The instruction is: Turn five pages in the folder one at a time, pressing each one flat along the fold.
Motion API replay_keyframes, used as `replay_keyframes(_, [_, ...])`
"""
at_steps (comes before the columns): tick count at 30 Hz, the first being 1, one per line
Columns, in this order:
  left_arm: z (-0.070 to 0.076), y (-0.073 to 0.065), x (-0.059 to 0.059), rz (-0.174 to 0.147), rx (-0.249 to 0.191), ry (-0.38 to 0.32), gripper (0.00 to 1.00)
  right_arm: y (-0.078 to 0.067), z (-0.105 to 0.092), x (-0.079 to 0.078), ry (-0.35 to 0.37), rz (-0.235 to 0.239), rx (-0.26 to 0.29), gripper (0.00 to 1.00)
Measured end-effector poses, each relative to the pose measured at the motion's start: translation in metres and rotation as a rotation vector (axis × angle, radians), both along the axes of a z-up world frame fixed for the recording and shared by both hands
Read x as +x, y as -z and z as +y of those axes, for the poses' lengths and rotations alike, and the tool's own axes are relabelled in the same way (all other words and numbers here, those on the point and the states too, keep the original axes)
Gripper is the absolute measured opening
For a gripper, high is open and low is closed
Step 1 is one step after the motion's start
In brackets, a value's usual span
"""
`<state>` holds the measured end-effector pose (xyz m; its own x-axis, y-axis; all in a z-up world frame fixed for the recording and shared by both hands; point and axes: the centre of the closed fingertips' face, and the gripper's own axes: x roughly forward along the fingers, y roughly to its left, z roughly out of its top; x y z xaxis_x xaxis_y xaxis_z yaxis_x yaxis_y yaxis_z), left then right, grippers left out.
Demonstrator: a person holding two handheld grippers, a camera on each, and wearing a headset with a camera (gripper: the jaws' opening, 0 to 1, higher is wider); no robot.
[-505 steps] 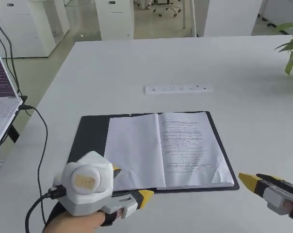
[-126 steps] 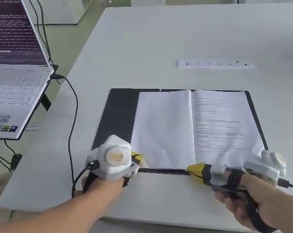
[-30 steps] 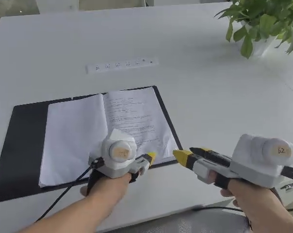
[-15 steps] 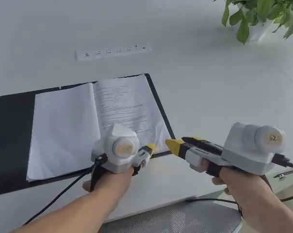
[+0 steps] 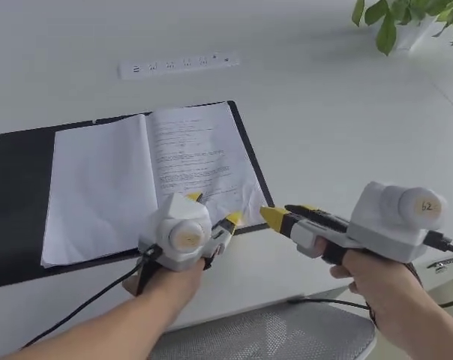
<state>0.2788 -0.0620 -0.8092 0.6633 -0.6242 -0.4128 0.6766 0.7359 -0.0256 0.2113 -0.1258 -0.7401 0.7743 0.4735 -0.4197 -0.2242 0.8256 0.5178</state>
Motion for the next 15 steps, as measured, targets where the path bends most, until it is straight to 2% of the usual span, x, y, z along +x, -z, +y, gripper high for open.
replay_keyframes(6, [0.0003,0.0001,-0.0006,-0.022,-0.016,0.01,0.4,0.003,0.0013,-0.0012,-0.002,0.004,0.005,0.33])
replay_keyframes(15, [0.0013,0.0,0.0014,-0.025,-0.028,0.012,0.31,0.0074,0.0008,-0.0026,-0.005,0.015,0.001,0.33])
